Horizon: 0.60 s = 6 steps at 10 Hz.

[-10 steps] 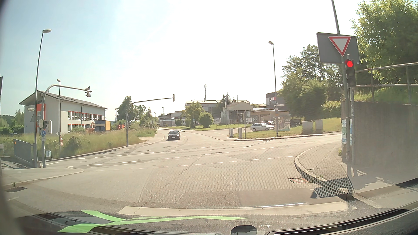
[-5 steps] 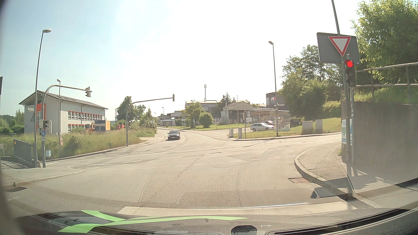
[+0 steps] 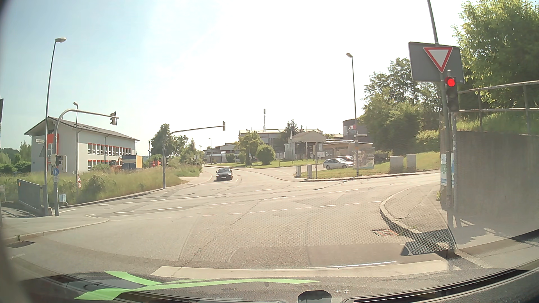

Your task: Follow the waypoints while adhering to traffic rules and regulations

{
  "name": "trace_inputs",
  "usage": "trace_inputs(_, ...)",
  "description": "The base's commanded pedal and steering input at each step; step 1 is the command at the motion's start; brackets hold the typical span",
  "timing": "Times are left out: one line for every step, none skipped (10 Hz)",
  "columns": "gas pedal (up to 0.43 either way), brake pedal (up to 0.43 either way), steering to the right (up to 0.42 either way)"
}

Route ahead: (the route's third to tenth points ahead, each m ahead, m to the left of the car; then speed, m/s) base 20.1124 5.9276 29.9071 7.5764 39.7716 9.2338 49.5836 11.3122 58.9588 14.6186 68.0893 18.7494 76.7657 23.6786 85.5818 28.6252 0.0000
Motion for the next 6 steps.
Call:
trace_inputs(0.000,0.213,0.008)
trace_inputs(0.000,0.213,0.008)
trace_inputs(0.000,0.213,0.008)
trace_inputs(0.000,0.220,0.008)
trace_inputs(0.000,0.213,0.008)
trace_inputs(0.000,0.213,0.008)
